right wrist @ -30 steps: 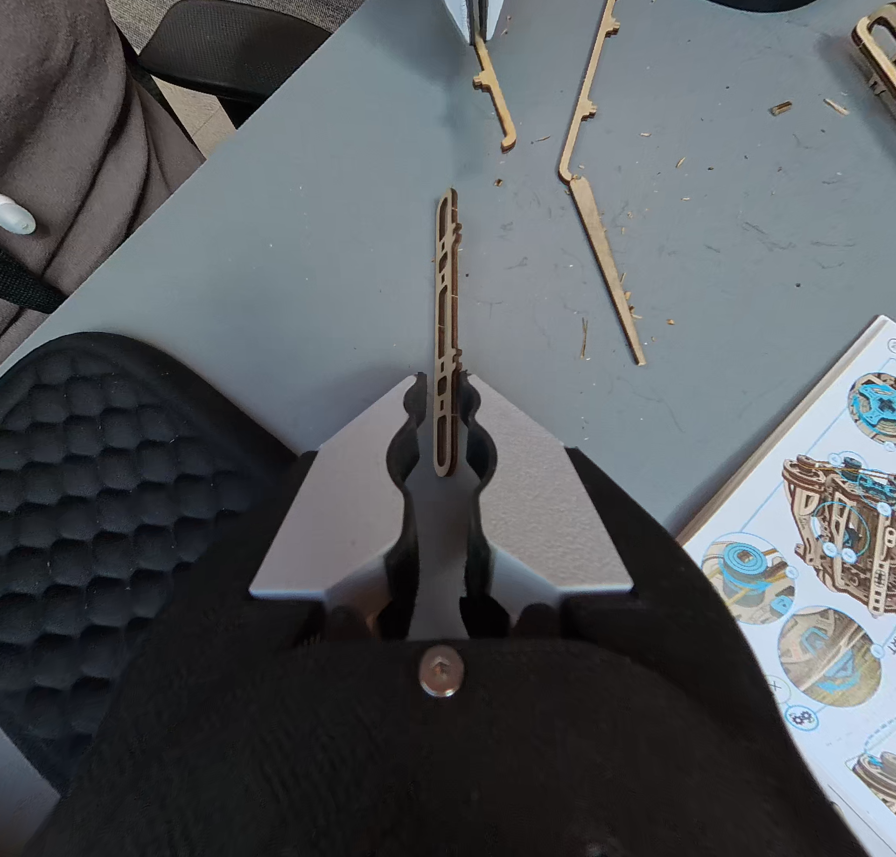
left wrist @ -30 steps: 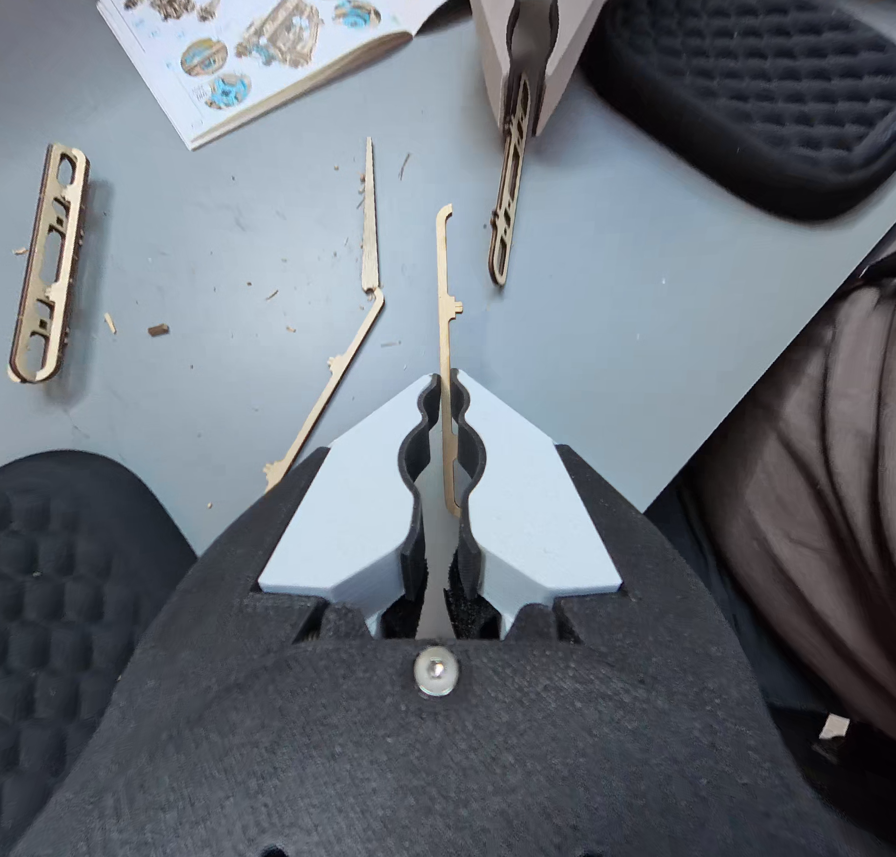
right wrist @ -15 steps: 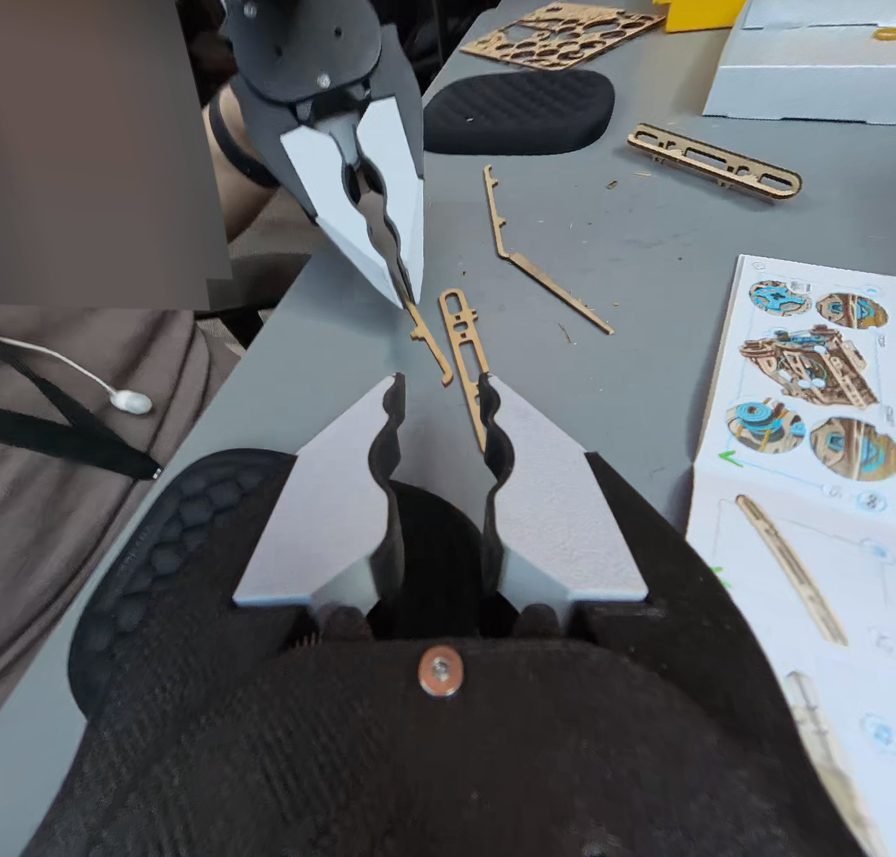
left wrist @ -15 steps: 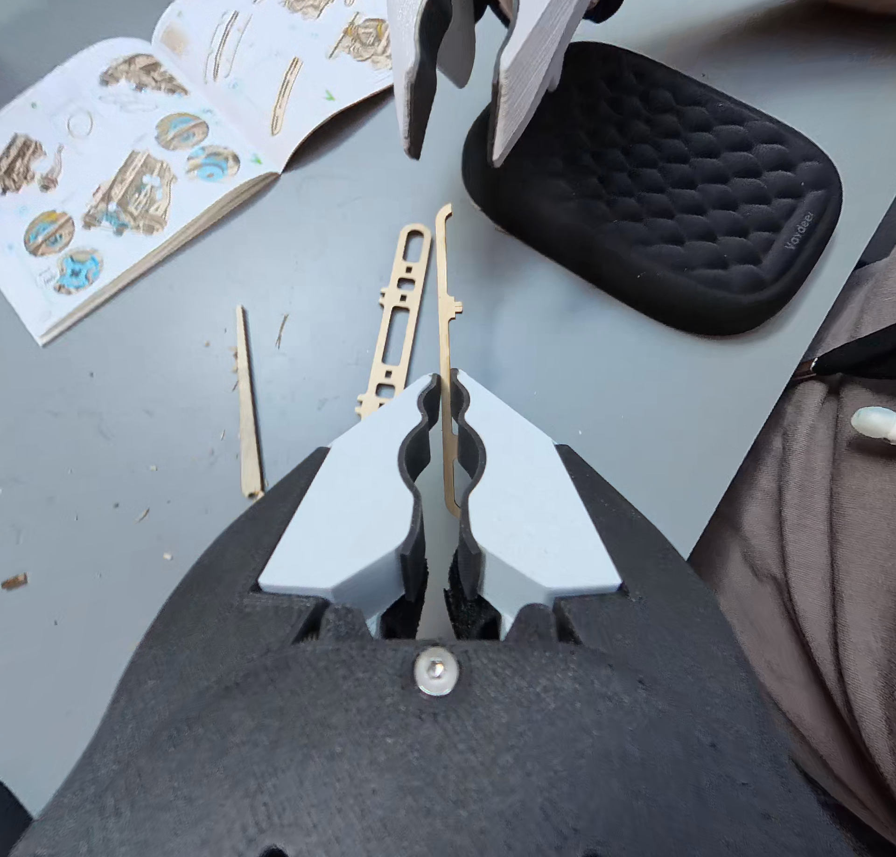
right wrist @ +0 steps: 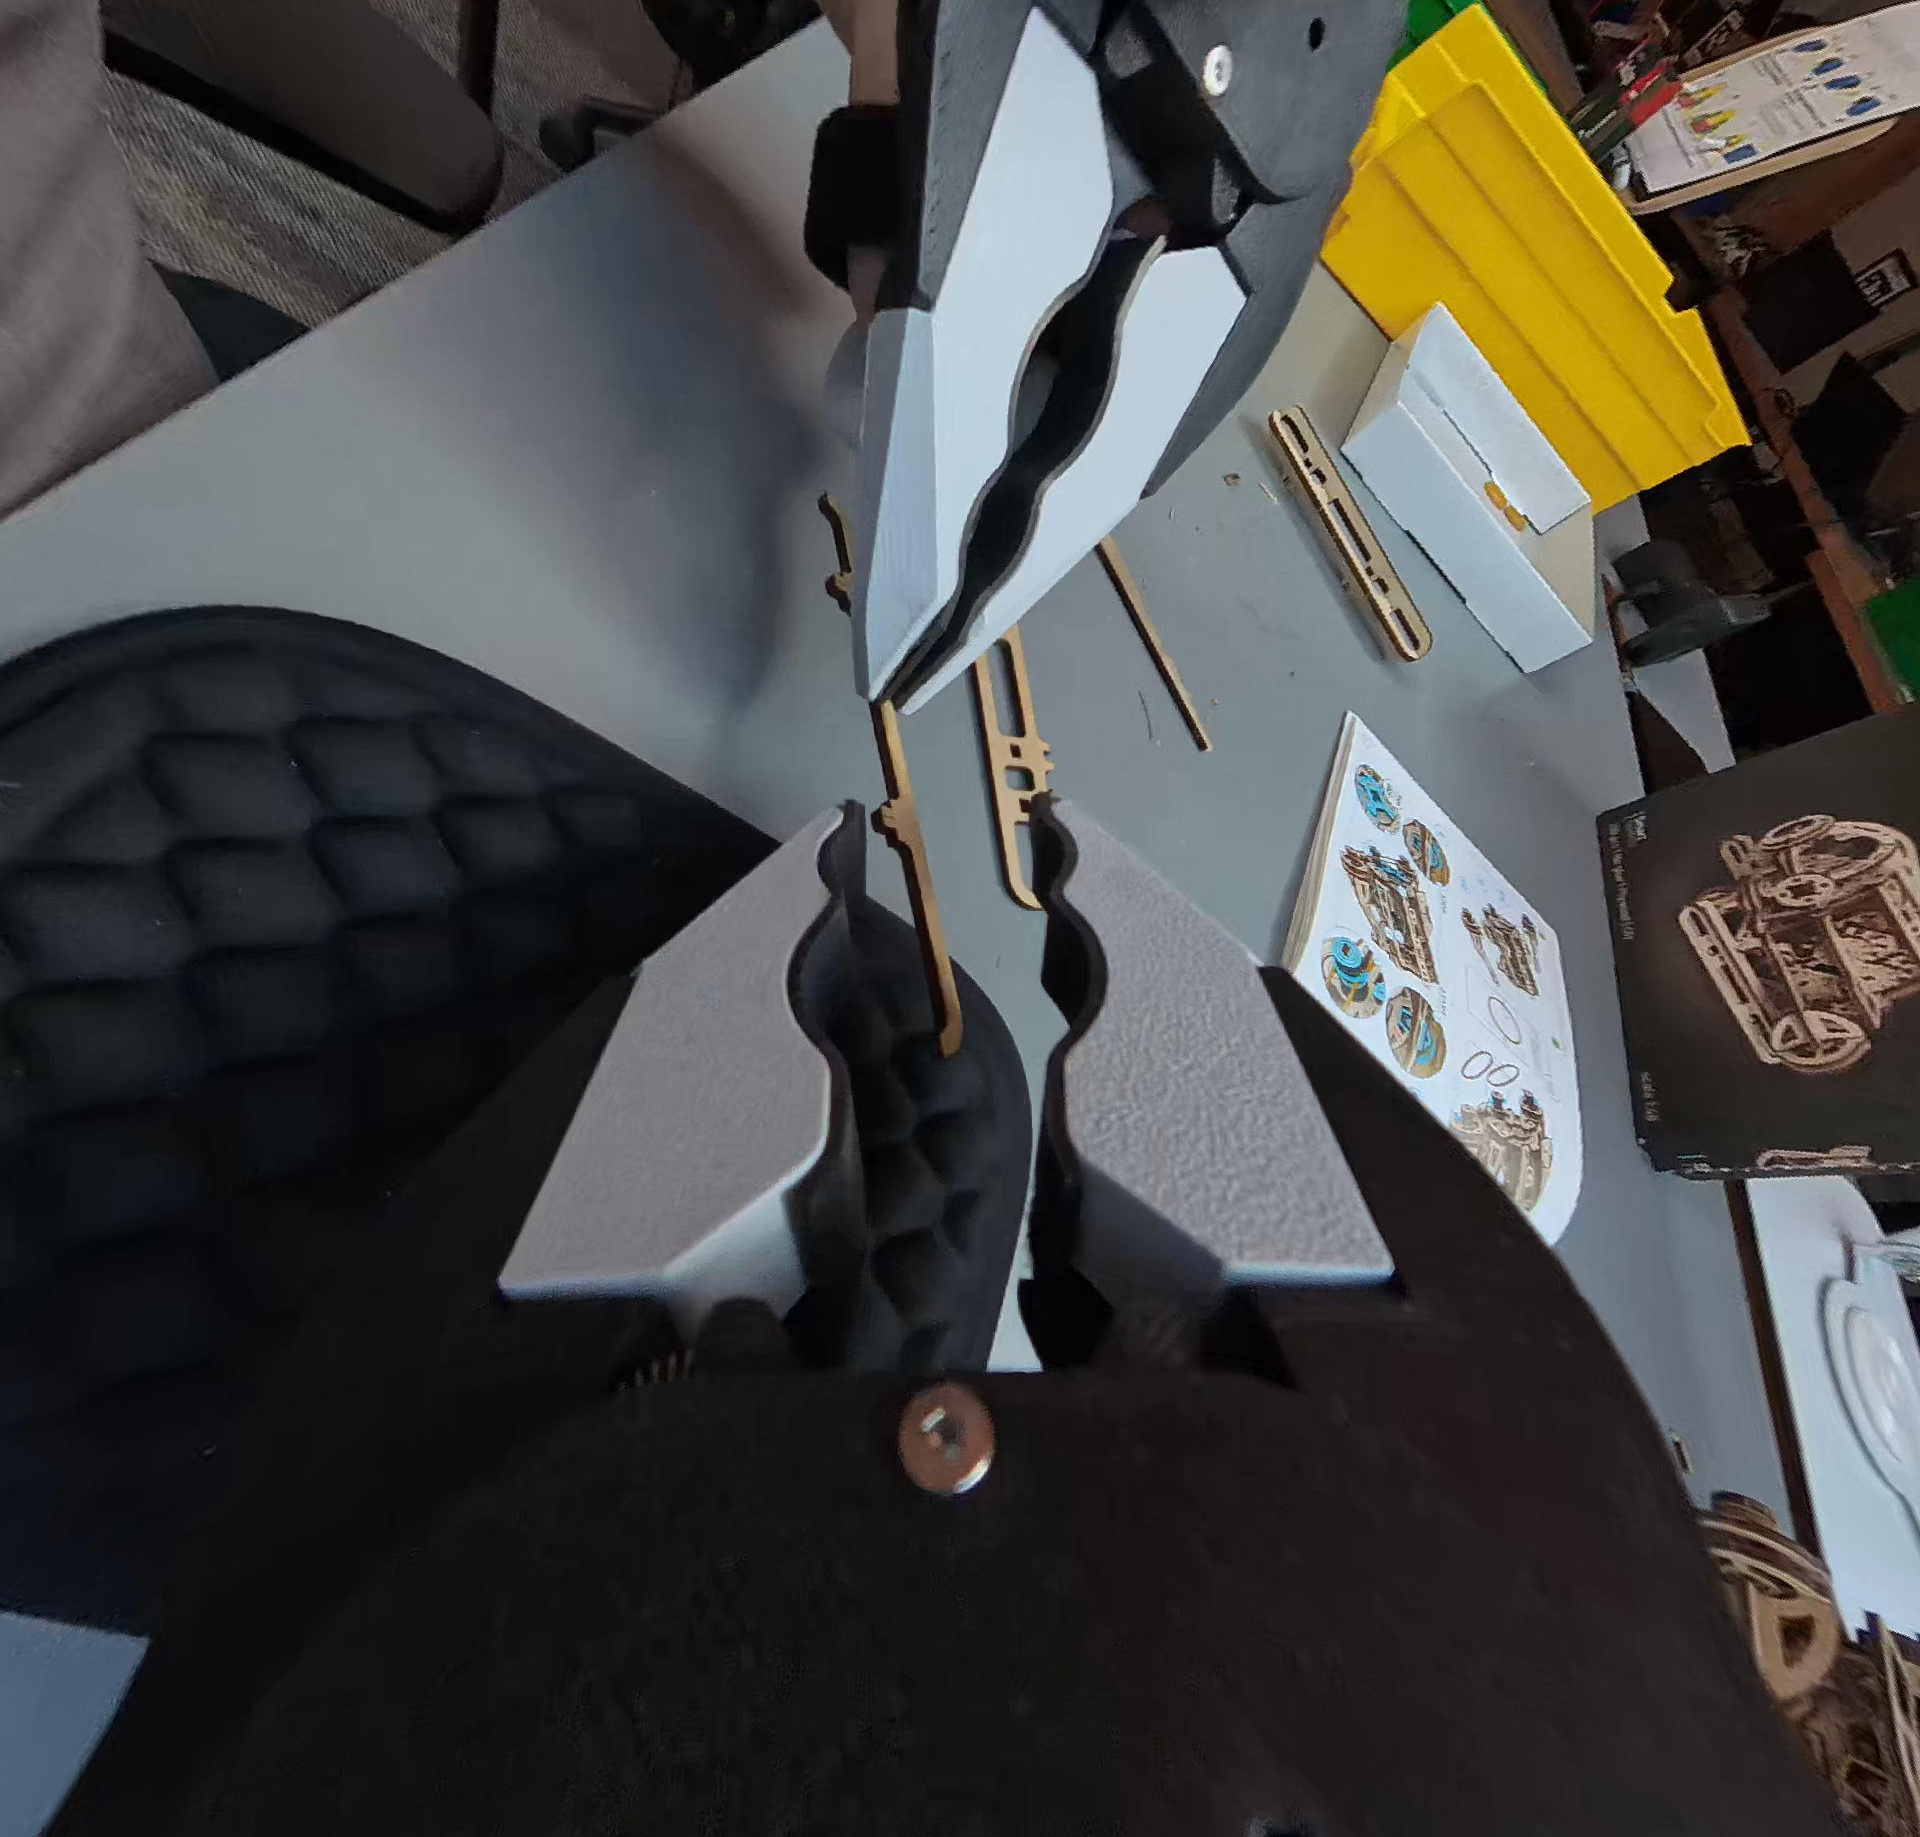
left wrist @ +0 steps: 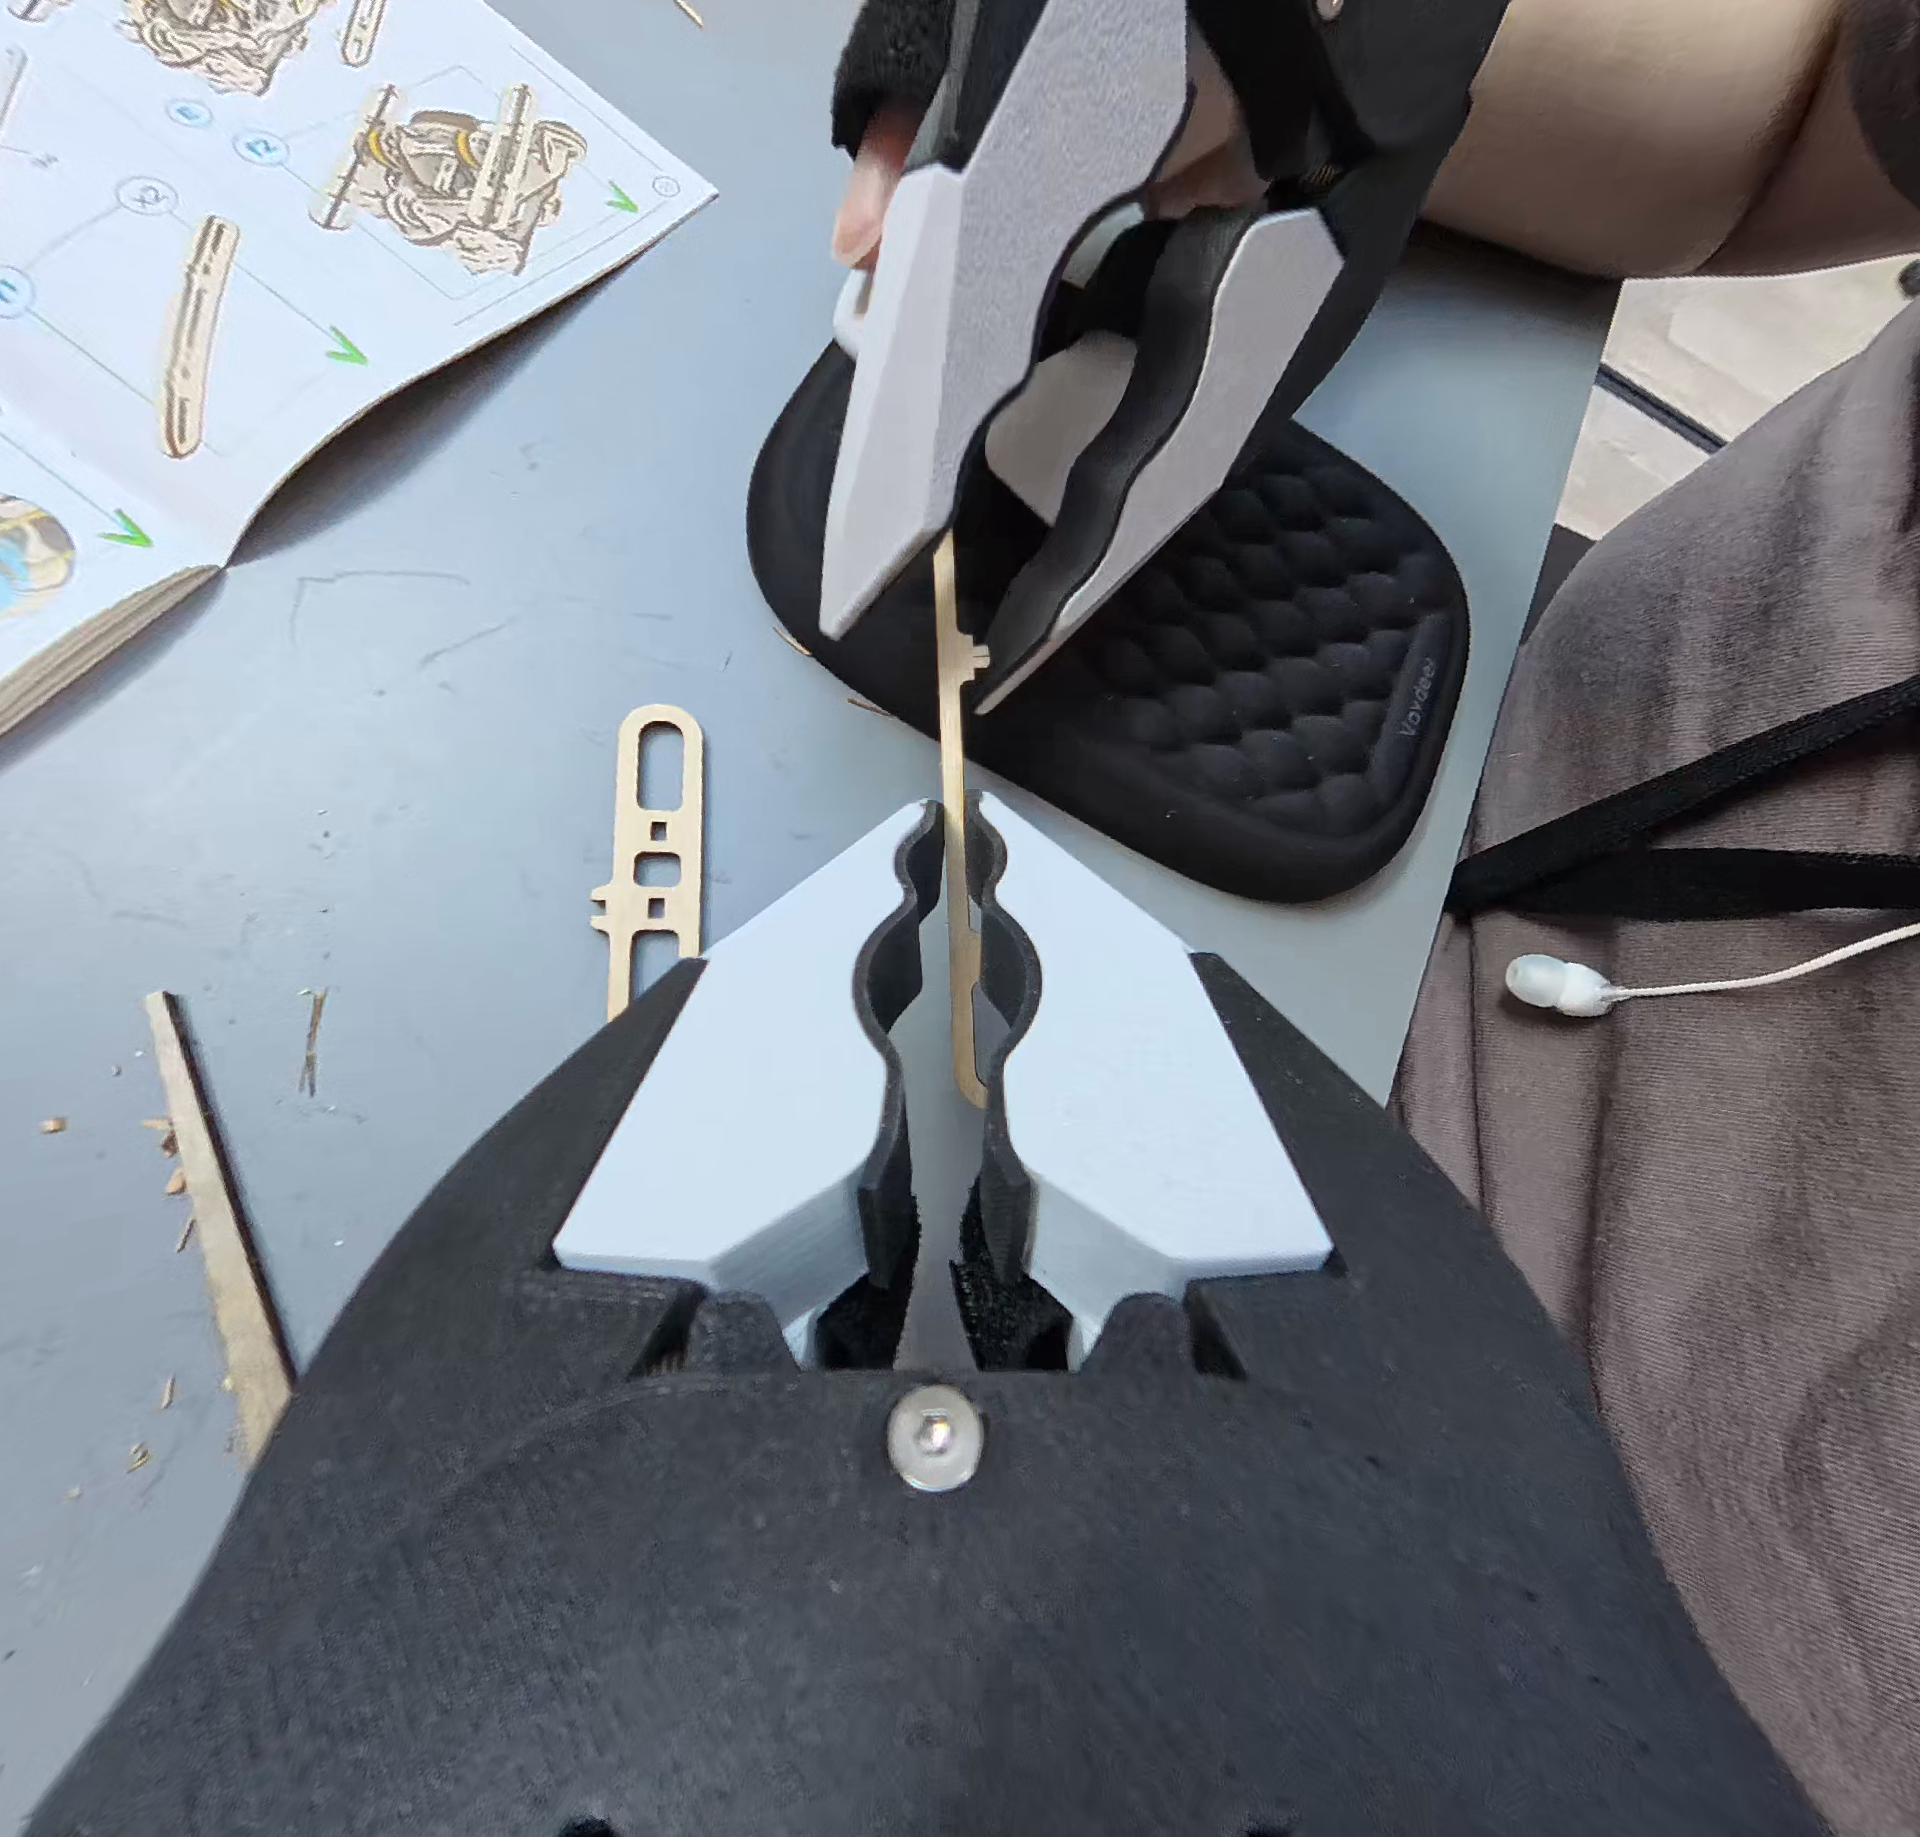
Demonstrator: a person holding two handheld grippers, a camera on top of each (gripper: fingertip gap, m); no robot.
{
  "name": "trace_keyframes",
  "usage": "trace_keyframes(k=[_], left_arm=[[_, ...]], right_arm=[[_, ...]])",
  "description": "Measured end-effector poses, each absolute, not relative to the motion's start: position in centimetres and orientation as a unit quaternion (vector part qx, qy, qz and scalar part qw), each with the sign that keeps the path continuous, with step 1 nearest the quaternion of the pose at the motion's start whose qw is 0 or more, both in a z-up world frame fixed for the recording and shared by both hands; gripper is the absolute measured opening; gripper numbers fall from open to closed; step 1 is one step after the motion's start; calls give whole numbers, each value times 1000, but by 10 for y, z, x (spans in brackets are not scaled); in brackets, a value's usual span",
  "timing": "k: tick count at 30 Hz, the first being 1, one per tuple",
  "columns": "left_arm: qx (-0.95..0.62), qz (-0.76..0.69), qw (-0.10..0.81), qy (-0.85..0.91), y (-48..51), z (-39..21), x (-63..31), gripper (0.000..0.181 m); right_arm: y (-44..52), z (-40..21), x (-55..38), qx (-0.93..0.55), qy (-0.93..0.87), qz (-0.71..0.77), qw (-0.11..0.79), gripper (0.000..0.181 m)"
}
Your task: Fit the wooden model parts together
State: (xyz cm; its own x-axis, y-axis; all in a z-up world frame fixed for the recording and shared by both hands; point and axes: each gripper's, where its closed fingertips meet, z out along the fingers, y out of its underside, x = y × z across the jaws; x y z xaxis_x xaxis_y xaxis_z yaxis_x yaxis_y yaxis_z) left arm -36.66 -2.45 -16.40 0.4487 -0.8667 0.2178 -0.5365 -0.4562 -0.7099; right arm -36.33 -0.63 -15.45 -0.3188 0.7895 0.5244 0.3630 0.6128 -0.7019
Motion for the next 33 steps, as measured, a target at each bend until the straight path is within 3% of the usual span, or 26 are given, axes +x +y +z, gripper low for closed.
trace_keyframes(k=[1,4,12,14,17,23,26,33], left_arm=[[-803,-299,279,434,-24,-164,-365,1],[-805,-306,272,429,-22,-166,-363,1],[-805,-334,278,404,-20,-160,-369,2],[-808,-345,272,392,-21,-160,-374,16],[-810,-372,260,370,-24,-160,-382,22],[-792,-466,238,315,-29,-148,-388,21],[-779,-502,227,299,-33,-142,-386,7],[-763,-542,221,274,-35,-133,-385,14]], right_arm=[[-6,-159,-363,-364,-785,224,449,26],[-11,-165,-363,-366,-789,233,434,5],[-11,-164,-366,-352,-791,212,453,0],[-13,-165,-367,-343,-793,208,458,0],[-11,-161,-368,-330,-789,197,480,1],[-7,-139,-370,-285,-765,145,559,1],[-7,-133,-370,-268,-759,128,580,1],[-11,-128,-369,-246,-753,125,598,0]])
